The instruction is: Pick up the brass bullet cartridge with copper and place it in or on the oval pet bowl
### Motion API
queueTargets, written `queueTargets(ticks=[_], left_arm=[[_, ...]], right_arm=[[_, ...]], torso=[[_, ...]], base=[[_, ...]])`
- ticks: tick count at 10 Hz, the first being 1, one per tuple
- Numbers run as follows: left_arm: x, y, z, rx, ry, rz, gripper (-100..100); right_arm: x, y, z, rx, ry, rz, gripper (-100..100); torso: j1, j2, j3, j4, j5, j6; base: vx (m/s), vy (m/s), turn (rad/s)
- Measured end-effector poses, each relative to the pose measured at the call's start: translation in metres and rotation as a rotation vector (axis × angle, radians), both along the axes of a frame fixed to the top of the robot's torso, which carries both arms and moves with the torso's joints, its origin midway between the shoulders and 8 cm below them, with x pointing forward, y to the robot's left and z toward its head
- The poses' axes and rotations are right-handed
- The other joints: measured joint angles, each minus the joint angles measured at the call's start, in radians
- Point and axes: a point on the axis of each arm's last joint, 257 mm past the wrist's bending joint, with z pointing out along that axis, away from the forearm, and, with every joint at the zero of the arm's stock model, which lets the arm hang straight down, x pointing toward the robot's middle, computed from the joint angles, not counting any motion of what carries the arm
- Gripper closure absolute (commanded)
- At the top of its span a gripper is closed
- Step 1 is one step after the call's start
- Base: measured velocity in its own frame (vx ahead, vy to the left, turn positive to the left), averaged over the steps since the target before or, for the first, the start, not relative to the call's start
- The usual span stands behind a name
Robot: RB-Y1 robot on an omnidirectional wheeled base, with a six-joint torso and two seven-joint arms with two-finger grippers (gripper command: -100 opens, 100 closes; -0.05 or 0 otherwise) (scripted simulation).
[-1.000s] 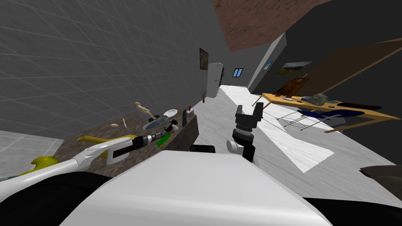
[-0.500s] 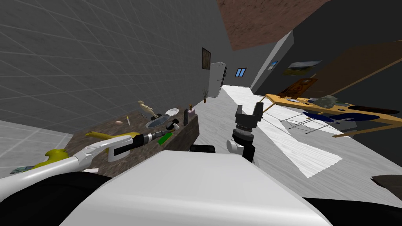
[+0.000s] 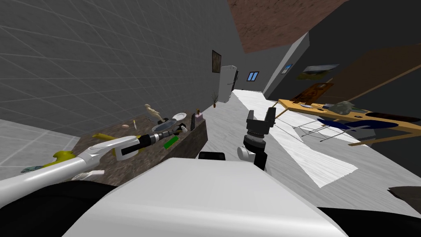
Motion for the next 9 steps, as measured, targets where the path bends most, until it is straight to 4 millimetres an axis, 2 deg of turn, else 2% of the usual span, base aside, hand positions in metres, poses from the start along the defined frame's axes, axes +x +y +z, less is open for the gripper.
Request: queueTargets(ticks=[2, 4, 8, 9], left_arm=[[0.023, 0.016, 0.025, 0.019, -0.070, 0.036, 100], [0.039, 0.027, 0.041, 0.030, -0.110, 0.059, 100], [0.085, 0.078, 0.108, 0.055, -0.257, 0.178, 100], [0.091, 0.084, 0.118, 0.057, -0.277, 0.199, 100]], right_arm=[[0.000, 0.000, 0.000, 0.000, 0.000, 0.000, 0], [0.000, 0.000, 0.000, 0.000, 0.000, 0.000, 0], [0.000, 0.000, 0.000, 0.000, 0.000, 0.000, 0], [0.000, 0.000, 0.000, 0.000, 0.000, 0.000, 0]], torso=[[-0.001, 0.000, 0.000, 0.000, 0.000, -0.001], [0.001, -0.001, 0.000, 0.000, 0.000, -0.001], [-0.001, -0.003, -0.002, -0.001, -0.001, -0.002], [0.001, -0.003, -0.002, -0.001, 0.000, -0.002]], base=[[-0.012, -0.079, 0.022], [-0.007, -0.065, 0.030], [0.013, -0.092, 0.029], [0.009, -0.054, 0.004]])
